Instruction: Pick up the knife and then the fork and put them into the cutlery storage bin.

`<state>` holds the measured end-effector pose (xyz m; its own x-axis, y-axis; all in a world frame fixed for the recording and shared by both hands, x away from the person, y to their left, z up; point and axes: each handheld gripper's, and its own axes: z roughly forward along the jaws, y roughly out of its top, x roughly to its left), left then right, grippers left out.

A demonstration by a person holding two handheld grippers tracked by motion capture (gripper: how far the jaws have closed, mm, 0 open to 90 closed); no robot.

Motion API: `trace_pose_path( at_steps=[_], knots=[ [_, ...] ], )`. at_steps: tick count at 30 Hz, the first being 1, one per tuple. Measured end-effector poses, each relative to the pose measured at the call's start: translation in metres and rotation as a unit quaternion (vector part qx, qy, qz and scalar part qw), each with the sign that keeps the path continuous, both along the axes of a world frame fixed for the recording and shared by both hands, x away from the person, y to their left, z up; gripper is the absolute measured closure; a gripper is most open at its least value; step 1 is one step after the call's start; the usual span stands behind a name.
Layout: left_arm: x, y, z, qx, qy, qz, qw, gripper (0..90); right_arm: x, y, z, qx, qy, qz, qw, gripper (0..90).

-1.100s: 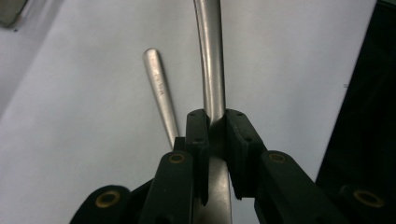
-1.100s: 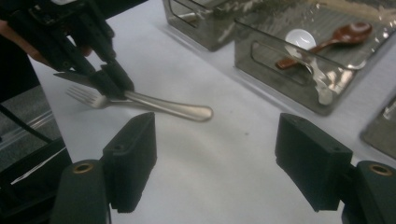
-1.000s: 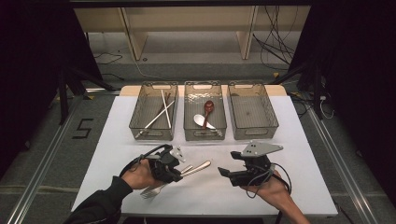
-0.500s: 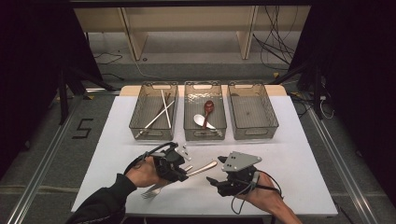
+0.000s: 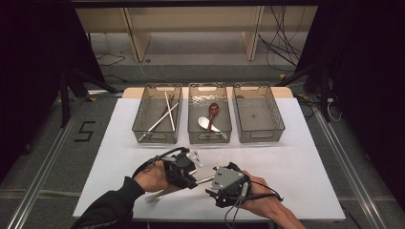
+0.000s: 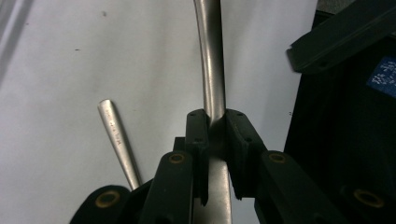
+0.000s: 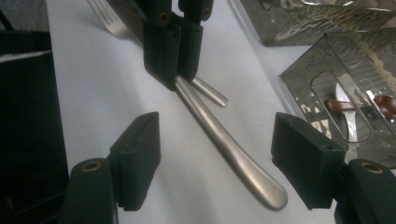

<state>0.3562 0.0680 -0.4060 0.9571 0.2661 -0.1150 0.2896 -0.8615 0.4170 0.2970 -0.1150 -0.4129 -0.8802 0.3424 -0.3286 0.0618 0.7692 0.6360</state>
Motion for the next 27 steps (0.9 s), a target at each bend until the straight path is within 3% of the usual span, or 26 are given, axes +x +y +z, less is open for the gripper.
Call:
trace_pose_path(
  at_steps=[9,11,14,24,25,27],
  knots=[
    [-0.005,-0.007,0.0,0.005,0.009,-0.019,0.9998,79.5,0.002,0.008,-0.009,-0.051,-0.002,0.037,0.998,45.6],
    [-0.006,-0.008,0.0,0.004,0.013,-0.021,0.9997,79.5,0.003,0.01,-0.01,-0.064,0.003,0.048,0.9968,47.6],
    [-0.008,-0.01,0.0,0.001,0.017,-0.02,0.9996,79.5,0.003,0.013,-0.013,-0.08,-0.006,0.058,0.9951,50.7],
    [-0.007,-0.01,-0.001,0.004,0.03,-0.028,0.9992,79.5,0.001,0.019,-0.017,-0.094,-0.007,0.081,0.9922,65.7],
    [-0.005,-0.009,-0.001,0.011,0.029,-0.036,0.9989,79.5,0.001,0.019,-0.017,-0.096,-0.006,0.082,0.992,67.5],
    [-0.006,-0.01,-0.002,0.005,0.034,-0.028,0.999,79.5,0.0,0.02,-0.018,-0.097,-0.01,0.082,0.9919,70.3]
  ],
)
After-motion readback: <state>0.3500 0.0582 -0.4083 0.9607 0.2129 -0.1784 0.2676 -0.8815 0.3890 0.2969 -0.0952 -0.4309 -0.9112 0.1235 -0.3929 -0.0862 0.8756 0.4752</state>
